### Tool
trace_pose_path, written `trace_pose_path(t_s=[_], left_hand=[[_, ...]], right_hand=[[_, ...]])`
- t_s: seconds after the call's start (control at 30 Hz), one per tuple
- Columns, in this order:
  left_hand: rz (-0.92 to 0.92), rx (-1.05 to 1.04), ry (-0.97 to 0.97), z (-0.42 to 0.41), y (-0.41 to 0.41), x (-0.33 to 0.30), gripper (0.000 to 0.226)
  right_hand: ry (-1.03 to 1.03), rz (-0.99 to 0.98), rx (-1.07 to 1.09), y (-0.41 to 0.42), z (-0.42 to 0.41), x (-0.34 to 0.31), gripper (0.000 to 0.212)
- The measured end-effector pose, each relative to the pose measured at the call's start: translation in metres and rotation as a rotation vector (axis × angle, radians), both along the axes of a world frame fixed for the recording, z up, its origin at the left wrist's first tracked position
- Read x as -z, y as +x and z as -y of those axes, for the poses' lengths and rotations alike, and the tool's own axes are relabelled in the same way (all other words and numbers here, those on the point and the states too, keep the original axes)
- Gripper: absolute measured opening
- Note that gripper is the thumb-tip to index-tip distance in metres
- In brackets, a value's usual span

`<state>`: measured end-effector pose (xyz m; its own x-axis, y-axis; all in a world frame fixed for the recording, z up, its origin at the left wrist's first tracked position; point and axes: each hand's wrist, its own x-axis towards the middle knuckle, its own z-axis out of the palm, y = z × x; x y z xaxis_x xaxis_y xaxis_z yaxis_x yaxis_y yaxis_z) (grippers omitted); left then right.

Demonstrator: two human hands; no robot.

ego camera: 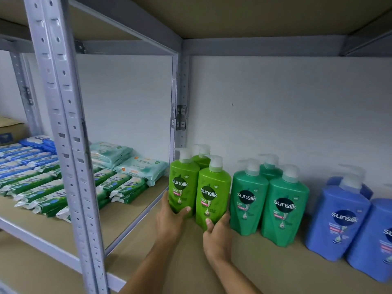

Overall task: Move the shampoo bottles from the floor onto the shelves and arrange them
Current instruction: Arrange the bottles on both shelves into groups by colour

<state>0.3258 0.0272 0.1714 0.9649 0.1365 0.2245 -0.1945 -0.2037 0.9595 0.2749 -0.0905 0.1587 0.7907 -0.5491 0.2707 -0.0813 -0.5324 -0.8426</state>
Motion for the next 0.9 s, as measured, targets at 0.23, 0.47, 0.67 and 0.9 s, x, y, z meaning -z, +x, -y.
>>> trace_pose_path(t_s=[0.23,0.47,0.67,0.9], left_hand=[[-0.009,-0.083,0.027,0.001,0.002,0.005,0.076],[0.010,-0.065,0.051,-0.001,0.000,0.003,0.075],[-0.011,-0.072,0.103,-0.002,-0.001,0.003,0.078],[-0.178,-0.134,0.247,0.002,-0.007,0.000,0.093]], right_hand=[[-0.032,-0.012,-0.055,0.011,0.007,0.001,0.066],[-0.036,-0.028,-0.082,0.010,0.007,0.000,0.067],[-0.015,-0.037,-0.094,0.006,0.007,-0.002,0.072],[-0.034,-0.137,-0.099,-0.023,0.010,-0.007,0.065]])
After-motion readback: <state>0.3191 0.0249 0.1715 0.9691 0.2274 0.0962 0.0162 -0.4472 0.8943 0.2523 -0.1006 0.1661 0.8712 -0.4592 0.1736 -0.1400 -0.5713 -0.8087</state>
